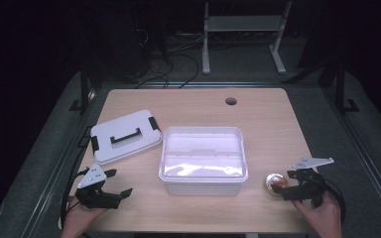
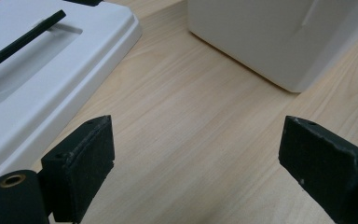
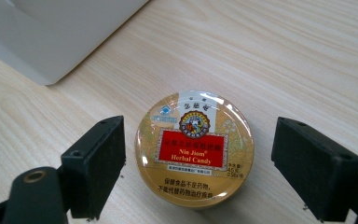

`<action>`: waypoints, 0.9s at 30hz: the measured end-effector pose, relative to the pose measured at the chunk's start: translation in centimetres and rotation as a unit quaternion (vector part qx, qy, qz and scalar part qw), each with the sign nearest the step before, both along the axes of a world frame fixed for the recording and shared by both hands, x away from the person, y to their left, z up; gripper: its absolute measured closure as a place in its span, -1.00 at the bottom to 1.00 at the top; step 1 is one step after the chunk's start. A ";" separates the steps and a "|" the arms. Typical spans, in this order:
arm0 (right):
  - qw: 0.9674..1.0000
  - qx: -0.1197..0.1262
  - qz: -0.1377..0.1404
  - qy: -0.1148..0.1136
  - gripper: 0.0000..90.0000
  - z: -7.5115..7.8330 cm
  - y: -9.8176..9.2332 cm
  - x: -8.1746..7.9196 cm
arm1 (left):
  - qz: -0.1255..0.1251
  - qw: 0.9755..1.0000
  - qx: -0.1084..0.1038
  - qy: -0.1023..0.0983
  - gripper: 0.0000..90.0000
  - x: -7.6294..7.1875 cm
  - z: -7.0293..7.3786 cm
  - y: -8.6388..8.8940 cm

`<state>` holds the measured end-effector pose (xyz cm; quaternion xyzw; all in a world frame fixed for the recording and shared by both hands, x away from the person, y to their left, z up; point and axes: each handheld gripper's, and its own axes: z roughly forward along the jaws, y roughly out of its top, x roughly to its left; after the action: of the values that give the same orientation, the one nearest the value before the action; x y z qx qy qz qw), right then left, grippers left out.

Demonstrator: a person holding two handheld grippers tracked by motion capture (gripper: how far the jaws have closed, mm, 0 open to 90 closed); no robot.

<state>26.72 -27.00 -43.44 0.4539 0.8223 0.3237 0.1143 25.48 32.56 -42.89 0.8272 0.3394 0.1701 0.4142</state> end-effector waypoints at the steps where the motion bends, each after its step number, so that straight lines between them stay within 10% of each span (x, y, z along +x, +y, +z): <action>1: 1.000 0.001 0.000 0.000 -0.62 0.0 0.0 0.0 | -0.001 1.000 0.001 0.001 -0.78 0.0 0.0 0.0; 17: 1.000 0.000 0.003 0.000 -0.62 0.2 0.1 -0.1 | -0.033 0.999 0.037 0.000 -0.79 0.0 1.2 -0.7; 27: 1.000 -0.015 0.008 0.006 -0.63 0.1 0.5 -0.2 | -0.094 0.993 0.070 0.003 -0.79 1.1 5.2 -1.4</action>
<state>26.56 -26.48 -43.31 0.4476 0.8314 0.3092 0.1132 26.61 31.12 -37.71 0.8830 0.2484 0.1511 0.3684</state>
